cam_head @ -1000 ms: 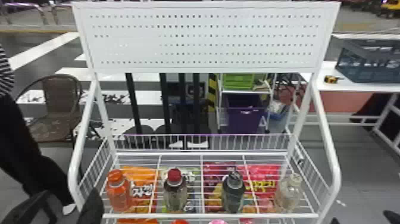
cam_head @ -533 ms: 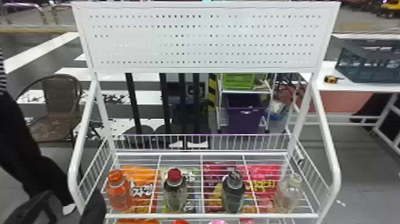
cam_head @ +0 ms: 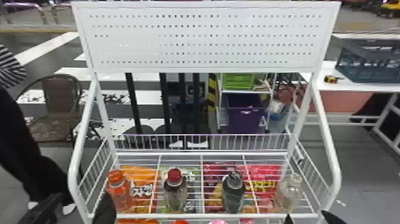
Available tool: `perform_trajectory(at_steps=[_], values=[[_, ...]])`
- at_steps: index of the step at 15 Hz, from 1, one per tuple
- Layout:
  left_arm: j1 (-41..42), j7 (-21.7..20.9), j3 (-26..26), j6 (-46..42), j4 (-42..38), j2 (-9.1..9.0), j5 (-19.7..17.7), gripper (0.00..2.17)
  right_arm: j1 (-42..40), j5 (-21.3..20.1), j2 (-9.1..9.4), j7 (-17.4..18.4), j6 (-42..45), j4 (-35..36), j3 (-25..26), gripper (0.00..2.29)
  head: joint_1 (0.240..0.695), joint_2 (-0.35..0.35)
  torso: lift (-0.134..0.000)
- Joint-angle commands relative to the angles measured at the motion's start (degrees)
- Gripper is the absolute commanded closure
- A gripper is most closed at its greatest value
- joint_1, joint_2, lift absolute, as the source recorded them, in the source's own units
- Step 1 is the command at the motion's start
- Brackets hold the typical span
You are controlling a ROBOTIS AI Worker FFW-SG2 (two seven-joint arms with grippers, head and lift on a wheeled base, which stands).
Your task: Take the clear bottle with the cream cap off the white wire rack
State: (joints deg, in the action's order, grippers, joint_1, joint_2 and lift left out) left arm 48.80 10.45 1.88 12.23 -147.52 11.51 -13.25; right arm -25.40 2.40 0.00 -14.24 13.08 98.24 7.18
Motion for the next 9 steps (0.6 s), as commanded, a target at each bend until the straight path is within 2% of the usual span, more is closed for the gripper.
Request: perform_trajectory(at_steps=[1,3,9], values=[[-0.3,0.0,-0.1,0.7,0.3,0.01,0.2,0.14,4.6,-1.2,0.05,0.6,0.3,-5.4,-1.3,0.08,0.499,0.000,0.000],[-0.6,0.1,-0.4,1.1,0.7,0.01,0.2,0.14,7.3,-2.7,0.05,3.0,0.3,-8.4,-2.2,0.08,0.499,0.000,0.000],[-1.6,0.4,-2.4,2.3,1.7,0.27,1.3,0.14,15.1,-4.2,0.05,4.1,-0.9,-14.1,-2.8,0.08,0.499,0.000,0.000]])
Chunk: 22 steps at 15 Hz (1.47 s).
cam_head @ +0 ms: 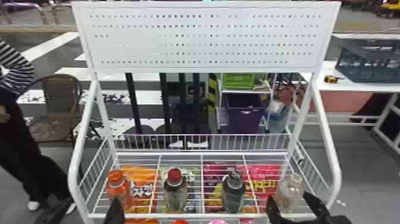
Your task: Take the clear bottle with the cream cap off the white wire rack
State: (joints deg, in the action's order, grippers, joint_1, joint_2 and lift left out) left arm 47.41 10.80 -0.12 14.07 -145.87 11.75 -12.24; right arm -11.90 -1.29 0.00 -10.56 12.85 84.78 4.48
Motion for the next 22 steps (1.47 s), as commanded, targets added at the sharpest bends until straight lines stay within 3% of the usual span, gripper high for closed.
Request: perform_trajectory(at_steps=[1,2,4,5,8,15,18,22], values=[[-0.5,0.1,-1.0,1.4,0.1,0.12,0.4,0.14,2.0,-0.7,0.05,0.7,-1.2,-0.6,-0.4,0.13,0.499,0.000,0.000],[-0.5,0.1,-1.0,1.4,0.0,0.20,0.5,0.14,2.1,-0.8,0.05,1.1,-2.6,-0.2,-0.4,0.40,0.499,0.000,0.000],[-0.5,0.3,-1.0,1.4,-0.2,0.29,0.5,0.14,1.4,-0.9,0.05,3.5,-2.6,0.7,-0.9,1.63,0.499,0.000,0.000],[-0.5,0.3,-1.0,1.4,-0.3,0.29,0.5,0.14,0.9,-0.8,0.05,3.8,-2.8,1.7,-0.9,1.88,0.499,0.000,0.000],[-0.6,0.3,-1.6,1.4,-0.5,0.38,0.5,0.14,-2.2,-0.2,0.05,3.9,-3.0,6.8,-0.7,1.89,0.499,0.000,0.000],[0.1,0.1,-1.4,-0.2,-0.7,0.38,0.6,0.14,-20.1,0.3,0.05,2.7,-19.3,37.3,0.0,1.89,0.499,0.000,0.000],[0.2,0.1,-1.3,-2.3,-0.2,0.38,0.7,0.14,-29.3,0.9,0.05,2.5,-19.3,47.0,1.4,1.88,0.499,0.000,0.000],[-0.1,-0.1,-1.3,-2.3,-0.3,0.38,0.7,0.14,-39.4,6.3,0.05,2.0,-16.7,55.0,5.5,1.88,0.499,0.000,0.000]])
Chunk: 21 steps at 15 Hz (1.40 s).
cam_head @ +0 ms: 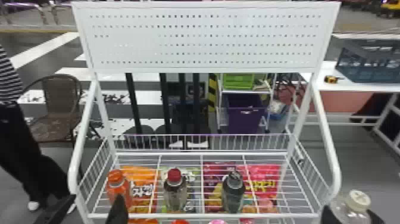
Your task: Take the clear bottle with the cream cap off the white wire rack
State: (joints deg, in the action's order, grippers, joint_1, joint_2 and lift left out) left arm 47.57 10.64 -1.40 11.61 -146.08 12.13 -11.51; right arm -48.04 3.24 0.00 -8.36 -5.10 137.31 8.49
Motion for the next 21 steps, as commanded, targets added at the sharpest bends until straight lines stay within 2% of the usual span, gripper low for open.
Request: perform_trajectory(at_steps=[1,4,21], values=[[-0.4,0.0,0.0,0.1,-0.1,0.00,0.0,0.14,-4.6,2.7,0.05,-1.0,1.4,3.2,2.8,1.88,0.499,0.000,0.000],[-1.0,0.2,0.0,0.5,0.0,0.00,0.0,0.14,-6.7,3.9,0.05,-1.4,2.0,3.8,4.5,1.88,0.499,0.000,0.000],[-0.8,0.4,-0.4,1.0,-0.3,0.00,0.2,0.14,-6.5,4.2,0.05,-2.4,2.3,3.7,4.3,1.88,0.499,0.000,0.000]])
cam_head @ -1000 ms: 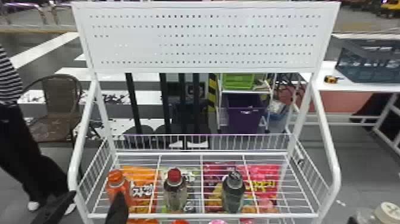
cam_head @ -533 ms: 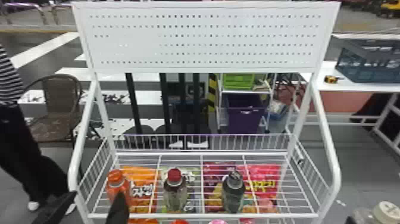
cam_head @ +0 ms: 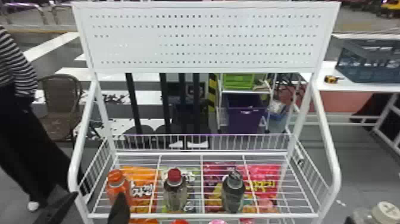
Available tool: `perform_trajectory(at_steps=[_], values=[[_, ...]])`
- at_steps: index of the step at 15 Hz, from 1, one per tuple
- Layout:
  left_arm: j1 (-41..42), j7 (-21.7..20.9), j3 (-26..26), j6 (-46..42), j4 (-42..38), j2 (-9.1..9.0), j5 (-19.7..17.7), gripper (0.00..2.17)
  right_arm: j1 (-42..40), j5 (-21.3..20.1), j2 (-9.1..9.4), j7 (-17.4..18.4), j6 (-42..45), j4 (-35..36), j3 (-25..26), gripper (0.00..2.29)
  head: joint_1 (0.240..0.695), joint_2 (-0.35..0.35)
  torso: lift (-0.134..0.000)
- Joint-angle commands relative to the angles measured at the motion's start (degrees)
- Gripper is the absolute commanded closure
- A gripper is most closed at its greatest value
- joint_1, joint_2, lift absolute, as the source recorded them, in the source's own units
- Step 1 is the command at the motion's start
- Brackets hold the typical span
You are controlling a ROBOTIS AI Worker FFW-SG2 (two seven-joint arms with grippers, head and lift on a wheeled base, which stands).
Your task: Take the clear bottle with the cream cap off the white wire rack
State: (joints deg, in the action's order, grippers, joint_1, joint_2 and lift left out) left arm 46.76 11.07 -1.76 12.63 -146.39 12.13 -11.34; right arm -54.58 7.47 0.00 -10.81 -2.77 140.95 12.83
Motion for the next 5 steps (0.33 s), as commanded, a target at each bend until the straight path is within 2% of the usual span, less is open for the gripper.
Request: perform_trajectory(at_steps=[1,5], values=[[0.0,0.0,0.0,0.2,0.0,0.00,0.0,0.14,0.0,0.0,0.05,-0.1,0.0,-0.1,0.0,1.88,0.499,0.000,0.000],[0.0,0.0,0.0,0.2,0.0,0.00,0.0,0.14,-0.1,0.1,0.05,-0.3,0.0,0.2,0.1,1.88,0.499,0.000,0.000]])
